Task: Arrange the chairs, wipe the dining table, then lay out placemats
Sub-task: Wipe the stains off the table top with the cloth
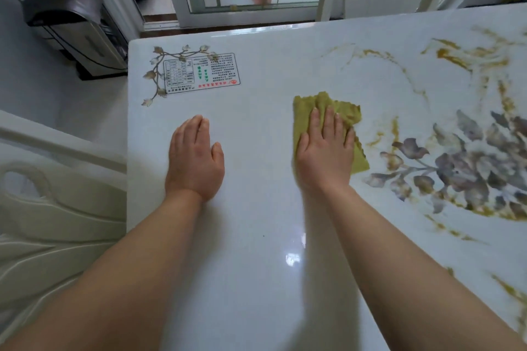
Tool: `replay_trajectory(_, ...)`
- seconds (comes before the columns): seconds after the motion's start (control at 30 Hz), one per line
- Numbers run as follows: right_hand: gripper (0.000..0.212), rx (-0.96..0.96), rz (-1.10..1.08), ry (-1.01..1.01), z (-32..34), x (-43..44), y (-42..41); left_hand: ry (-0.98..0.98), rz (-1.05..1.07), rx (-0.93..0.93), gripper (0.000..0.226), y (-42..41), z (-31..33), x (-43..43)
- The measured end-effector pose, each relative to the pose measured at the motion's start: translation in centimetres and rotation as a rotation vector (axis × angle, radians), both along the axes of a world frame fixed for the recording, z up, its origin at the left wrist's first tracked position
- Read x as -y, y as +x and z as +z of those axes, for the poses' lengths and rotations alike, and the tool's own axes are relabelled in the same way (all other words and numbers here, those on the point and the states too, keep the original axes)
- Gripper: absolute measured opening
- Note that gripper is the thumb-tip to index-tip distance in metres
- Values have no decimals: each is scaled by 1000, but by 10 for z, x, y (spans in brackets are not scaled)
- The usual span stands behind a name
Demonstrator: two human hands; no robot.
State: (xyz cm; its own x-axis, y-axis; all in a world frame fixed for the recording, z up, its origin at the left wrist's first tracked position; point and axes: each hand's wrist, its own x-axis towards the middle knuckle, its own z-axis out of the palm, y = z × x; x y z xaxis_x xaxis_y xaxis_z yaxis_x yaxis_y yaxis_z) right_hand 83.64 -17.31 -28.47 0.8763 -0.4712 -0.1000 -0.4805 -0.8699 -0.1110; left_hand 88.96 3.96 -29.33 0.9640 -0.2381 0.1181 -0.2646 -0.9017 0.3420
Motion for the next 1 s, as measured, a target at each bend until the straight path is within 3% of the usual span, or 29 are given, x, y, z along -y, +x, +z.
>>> replay_trajectory(0.27,57,-88,-282,-28,6,20,-100,7,-98,-4,53,-28,0,2)
replay_trajectory(0.5,68,-19,44,50,-1,-82,-127,30,-209,40,50,-101,-7,-12)
replay_trajectory(0.6,64,-25,131,52,0,-83,-149,23,-200,34,47,-129,-7,-25)
replay_trajectory(0.87,56,-107,-179,-14,8,-17,-200,26,-78,-28,55,-184,-2,-60)
replay_trajectory(1.0,55,-175,-140,11,14,-50,-182,31,-26,-19,52,-210,-6,-68)
